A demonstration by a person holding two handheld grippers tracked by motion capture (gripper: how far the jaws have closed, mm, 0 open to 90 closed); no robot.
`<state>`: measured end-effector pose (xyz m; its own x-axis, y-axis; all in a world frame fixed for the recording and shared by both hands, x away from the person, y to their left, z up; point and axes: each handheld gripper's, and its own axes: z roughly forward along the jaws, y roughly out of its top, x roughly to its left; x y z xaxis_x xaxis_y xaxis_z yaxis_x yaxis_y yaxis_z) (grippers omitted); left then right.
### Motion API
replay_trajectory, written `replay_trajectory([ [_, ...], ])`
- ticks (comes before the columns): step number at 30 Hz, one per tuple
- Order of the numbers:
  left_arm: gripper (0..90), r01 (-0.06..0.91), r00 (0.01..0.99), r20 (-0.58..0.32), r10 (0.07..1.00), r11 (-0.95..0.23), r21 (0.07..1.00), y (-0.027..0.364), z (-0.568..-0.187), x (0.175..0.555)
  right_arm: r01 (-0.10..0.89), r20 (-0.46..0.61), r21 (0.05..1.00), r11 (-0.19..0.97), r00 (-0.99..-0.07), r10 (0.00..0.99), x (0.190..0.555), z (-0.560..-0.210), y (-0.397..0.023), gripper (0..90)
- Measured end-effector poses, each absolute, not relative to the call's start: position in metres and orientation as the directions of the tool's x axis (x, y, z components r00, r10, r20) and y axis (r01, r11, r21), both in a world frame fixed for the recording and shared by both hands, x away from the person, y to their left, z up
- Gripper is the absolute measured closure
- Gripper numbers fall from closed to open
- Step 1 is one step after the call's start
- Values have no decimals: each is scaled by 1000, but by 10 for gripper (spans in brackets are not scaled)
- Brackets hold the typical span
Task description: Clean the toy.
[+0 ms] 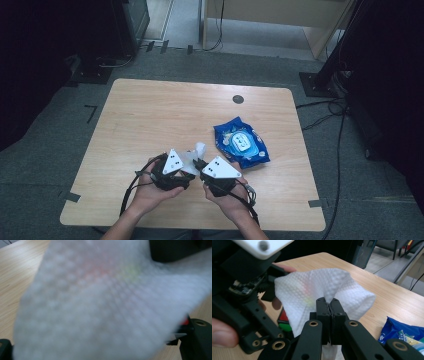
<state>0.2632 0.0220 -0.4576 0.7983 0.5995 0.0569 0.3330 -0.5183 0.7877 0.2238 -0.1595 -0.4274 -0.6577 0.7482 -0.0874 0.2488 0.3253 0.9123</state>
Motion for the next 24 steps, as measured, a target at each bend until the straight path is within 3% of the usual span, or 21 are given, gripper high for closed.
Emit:
replay_trajectory([
  [4, 340, 328, 795, 77, 602, -533, 780, 20, -458, 262, 229, -119, 905, 358, -672, 731, 218, -429, -153, 892],
  [11, 341, 284, 799, 133, 586, -563, 776, 10, -461, 252, 234, -86, 909, 344, -703, 706, 215, -432, -138, 892],
  [16, 342, 285, 808, 116, 577, -556, 781, 6, -462, 249, 280, -18, 920, 273, -667, 745, 227, -433, -146, 891],
  [24, 341, 312, 787, 95, 610, -526, 792, 18, -459, 257, 317, -9, 916, 245, -596, 803, 233, -435, -172, 894],
])
